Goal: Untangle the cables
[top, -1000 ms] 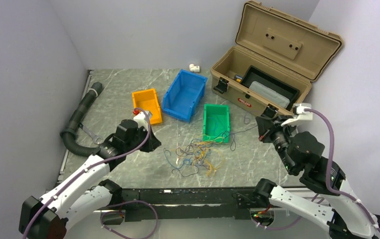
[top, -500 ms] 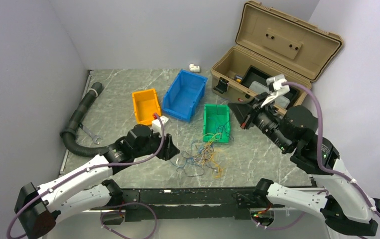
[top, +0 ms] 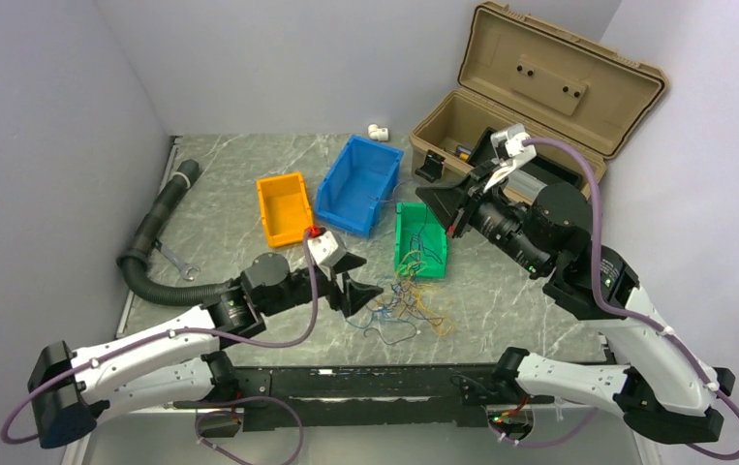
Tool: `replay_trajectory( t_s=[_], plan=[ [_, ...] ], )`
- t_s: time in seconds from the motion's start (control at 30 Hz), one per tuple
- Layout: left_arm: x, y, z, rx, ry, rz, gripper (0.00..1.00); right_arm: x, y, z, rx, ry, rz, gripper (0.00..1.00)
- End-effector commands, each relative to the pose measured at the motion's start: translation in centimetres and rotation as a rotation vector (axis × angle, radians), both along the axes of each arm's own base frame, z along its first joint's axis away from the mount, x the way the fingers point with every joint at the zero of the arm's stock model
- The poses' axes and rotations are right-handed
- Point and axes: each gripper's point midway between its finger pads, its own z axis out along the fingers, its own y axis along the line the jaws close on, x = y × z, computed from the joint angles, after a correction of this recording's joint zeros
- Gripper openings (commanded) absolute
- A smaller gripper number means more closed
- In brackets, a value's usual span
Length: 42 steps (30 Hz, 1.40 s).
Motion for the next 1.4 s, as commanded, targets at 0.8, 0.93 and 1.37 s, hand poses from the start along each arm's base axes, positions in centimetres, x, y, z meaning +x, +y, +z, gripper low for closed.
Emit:
replay_trajectory(
  t_s=[0.8,0.93,1.37],
  plan=[
    [1.1,-8.4,2.9,-0.022,-0.205,-0.09,0.2,-0.9,-1.7,2.9,0.13,-0.06,-0.023,0.0],
    [0.3,-7.7,0.7,-0.047,-0.139,-0.097,0.0,-0.7,-3.7,2.9,0.147,-0.067,-0.101,0.0],
    [-0.3,3.9,-9.6,0.034,0.133,0.244,0.0,-1.2,-15.3,4.2,0.247,-0.115,-0.504,0.0]
  ],
)
